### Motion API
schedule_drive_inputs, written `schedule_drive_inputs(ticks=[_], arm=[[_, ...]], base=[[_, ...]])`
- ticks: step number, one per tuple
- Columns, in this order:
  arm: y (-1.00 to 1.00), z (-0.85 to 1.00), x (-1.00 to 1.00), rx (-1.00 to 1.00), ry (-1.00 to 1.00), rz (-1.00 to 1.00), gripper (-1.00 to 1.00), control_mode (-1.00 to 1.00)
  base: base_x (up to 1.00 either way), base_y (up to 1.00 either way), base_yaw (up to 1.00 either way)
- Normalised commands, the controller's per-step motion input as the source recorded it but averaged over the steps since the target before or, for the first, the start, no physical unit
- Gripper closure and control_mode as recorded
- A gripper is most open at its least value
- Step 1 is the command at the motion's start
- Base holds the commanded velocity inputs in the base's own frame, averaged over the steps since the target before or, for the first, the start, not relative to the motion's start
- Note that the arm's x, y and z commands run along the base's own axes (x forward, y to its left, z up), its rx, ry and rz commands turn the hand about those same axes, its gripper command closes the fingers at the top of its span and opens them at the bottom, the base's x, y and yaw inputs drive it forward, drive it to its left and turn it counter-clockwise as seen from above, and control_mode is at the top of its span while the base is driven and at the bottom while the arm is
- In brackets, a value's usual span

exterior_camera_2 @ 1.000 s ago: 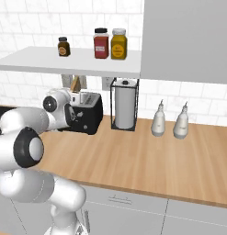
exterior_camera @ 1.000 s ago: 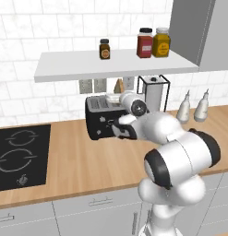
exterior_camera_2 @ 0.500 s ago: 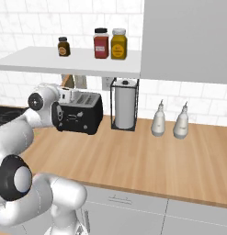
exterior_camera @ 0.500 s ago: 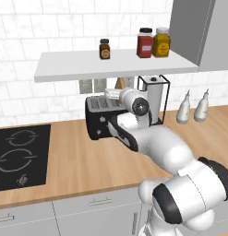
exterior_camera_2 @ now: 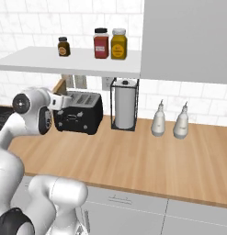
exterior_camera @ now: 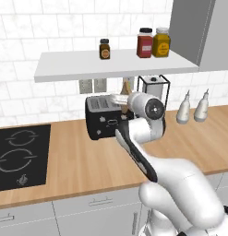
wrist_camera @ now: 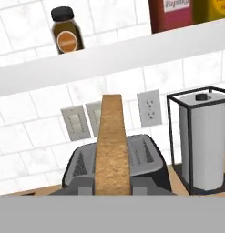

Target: Start the toaster. Once the lever pops up, take the bread to the plate on the dining counter.

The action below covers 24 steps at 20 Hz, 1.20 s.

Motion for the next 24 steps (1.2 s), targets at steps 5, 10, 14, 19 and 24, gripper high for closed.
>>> schedule_drive_inputs(ticks=[5, 10, 14, 19, 24], arm=[[-0.17, 0.78, -0.98, 0.14, 0.13, 0.00, 1.00, -1.00], [-0.25, 0.97, -0.71, 0.15, 0.31, 0.00, 1.00, -1.00], [-0.31, 0.55, -0.52, 0.02, 0.40, 0.00, 1.00, -1.00], [-0.26, 0.04, -0.46, -0.04, 0.34, 0.00, 1.00, -1.00], [-0.22, -0.24, -0.47, -0.07, 0.12, 0.00, 1.00, -1.00]], base=[[0.00, 0.00, 0.00], [0.00, 0.00, 0.00], [0.00, 0.00, 0.00], [0.00, 0.00, 0.00], [0.00, 0.00, 0.00]])
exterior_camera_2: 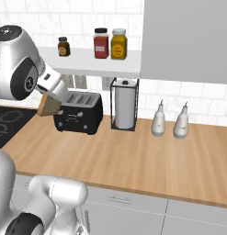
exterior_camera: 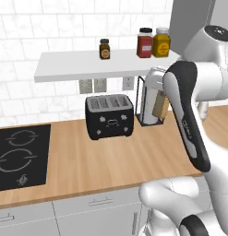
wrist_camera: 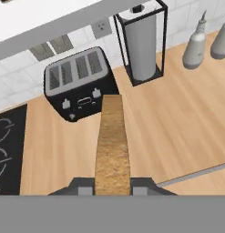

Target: Start the toaster. Once the lever pops up, take the bread to the plate on the dining counter.

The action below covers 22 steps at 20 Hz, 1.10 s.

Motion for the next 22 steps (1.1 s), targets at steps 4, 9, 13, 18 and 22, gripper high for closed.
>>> schedule_drive_inputs(ticks=[4, 9, 13, 18, 22], arm=[[0.00, -0.37, -0.13, -0.12, 0.01, 0.00, 1.00, -1.00], [-0.04, -0.32, -0.07, -0.10, -0.05, 0.00, 1.00, -1.00], [-0.07, -0.05, 0.00, 0.00, 0.00, 0.00, 1.00, 1.00], [0.00, 0.00, 0.00, 0.00, 0.00, 0.00, 1.00, 1.00], [0.00, 0.00, 0.00, 0.00, 0.00, 0.00, 1.00, 1.00]], base=[[0.00, 0.00, 0.00], [0.00, 0.00, 0.00], [-0.13, -0.09, 0.00], [-0.97, 0.00, 0.00], [-0.70, 0.11, -0.04]])
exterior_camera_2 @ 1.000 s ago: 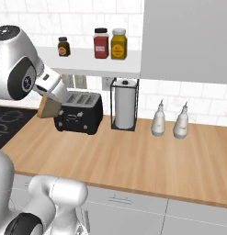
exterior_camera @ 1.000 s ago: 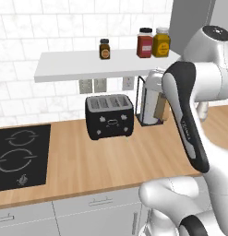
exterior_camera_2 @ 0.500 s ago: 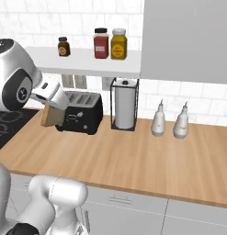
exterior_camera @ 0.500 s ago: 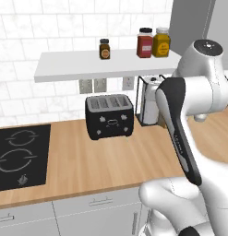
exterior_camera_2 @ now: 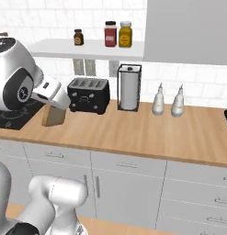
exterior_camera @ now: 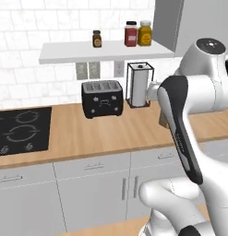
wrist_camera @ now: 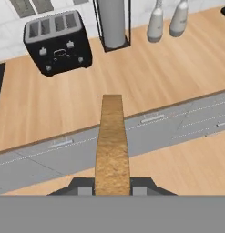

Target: Start the toaster. Once the lever pops up, take the bread to the plate on the dining counter.

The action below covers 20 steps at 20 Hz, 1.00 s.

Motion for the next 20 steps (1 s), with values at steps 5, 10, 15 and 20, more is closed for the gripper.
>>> schedule_drive_inputs(ticks=[5, 10, 15, 20], arm=[[0.00, 0.00, 0.00, 0.00, 0.00, 0.00, 1.00, 1.00], [0.00, 0.00, 0.00, 0.00, 0.00, 0.00, 1.00, 1.00], [0.00, 0.00, 0.00, 0.00, 0.00, 0.00, 1.00, 1.00], [0.00, 0.00, 0.00, 0.00, 0.00, 0.00, 1.00, 1.00]], base=[[0.06, 0.00, -0.67], [0.02, 0.00, -0.86], [0.00, -0.09, -0.85], [0.00, -0.12, -0.84]])
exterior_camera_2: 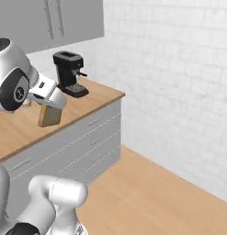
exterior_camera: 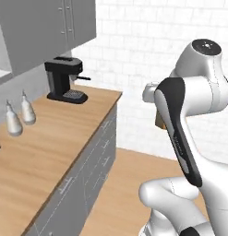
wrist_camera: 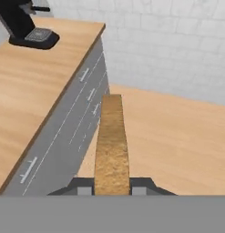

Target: Start the toaster. Once the lever pops up, take the bread to the plate on the dining counter.

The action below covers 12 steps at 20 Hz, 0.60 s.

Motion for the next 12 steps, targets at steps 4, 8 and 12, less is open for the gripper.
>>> schedule_drive_inputs(ticks=[4, 8, 12], arm=[[0.00, 0.00, 0.00, 0.00, 0.00, 0.00, 1.00, 1.00], [0.00, 0.00, 0.00, 0.00, 0.00, 0.00, 1.00, 1.00], [0.00, 0.00, 0.00, 0.00, 0.00, 0.00, 1.00, 1.00]], base=[[0.03, -0.03, -0.83], [0.18, 0.00, -0.81], [0.27, 0.00, -0.78]])
